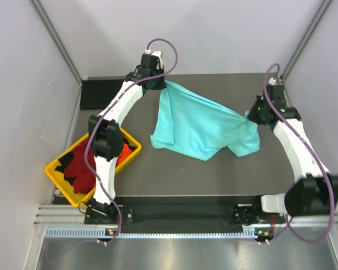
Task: Fold and stack the t-shirts
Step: Flatten the tshirt out
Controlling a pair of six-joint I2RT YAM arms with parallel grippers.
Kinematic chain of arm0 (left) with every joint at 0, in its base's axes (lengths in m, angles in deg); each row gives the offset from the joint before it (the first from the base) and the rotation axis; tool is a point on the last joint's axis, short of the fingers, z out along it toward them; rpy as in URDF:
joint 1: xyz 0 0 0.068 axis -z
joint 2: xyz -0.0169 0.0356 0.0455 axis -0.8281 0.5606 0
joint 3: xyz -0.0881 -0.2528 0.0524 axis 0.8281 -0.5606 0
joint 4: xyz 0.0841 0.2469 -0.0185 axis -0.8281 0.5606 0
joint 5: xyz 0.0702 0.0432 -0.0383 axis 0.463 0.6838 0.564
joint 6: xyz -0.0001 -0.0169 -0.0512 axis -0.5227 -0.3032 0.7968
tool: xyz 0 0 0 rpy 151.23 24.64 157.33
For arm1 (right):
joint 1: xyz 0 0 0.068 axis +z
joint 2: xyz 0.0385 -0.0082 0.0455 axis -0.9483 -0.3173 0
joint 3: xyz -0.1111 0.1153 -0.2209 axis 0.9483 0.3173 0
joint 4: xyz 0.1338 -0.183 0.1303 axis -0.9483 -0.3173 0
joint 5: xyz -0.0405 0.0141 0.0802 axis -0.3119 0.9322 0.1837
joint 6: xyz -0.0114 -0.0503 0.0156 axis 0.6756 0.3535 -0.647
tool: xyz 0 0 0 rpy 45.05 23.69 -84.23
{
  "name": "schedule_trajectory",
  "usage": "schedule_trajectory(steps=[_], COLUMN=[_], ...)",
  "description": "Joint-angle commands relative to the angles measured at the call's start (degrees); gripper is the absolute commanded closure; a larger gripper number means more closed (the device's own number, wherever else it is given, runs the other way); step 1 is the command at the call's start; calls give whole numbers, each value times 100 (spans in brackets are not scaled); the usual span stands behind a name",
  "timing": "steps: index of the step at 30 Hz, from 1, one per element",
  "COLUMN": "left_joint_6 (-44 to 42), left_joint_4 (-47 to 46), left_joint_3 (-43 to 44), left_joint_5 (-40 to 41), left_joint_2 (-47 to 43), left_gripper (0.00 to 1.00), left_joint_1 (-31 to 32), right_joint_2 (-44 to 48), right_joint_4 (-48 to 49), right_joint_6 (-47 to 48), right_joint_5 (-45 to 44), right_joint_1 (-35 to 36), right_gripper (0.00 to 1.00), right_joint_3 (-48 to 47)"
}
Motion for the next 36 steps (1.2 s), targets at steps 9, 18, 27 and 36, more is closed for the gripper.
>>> schedule_trajectory(steps=[9, 18, 27, 36], left_joint_6=[317, 166, 534, 737], left_joint_4=[-2021, -1694, -1641, -1642], left_joint_3=[1429, -1959, -3773, -4347], left_joint_5=[-378, -388, -378, -220], left_joint_2=[1204, -1237, -2040, -1805], left_gripper=[45, 49, 49, 49], left_joint_1=[-319, 478, 1579, 1597], right_joint_2=[-2550, -1076, -697, -1057], right_joint_4=[591, 616, 1231, 1820], right_joint_6=[202, -387, -1072, -1319], right_joint_5=[42, 472, 481, 121], right_joint_1=[-619, -1410, -1542, -1542], right_gripper=[45, 46, 57, 59], right_joint_3=[-1658, 393, 2014, 2340])
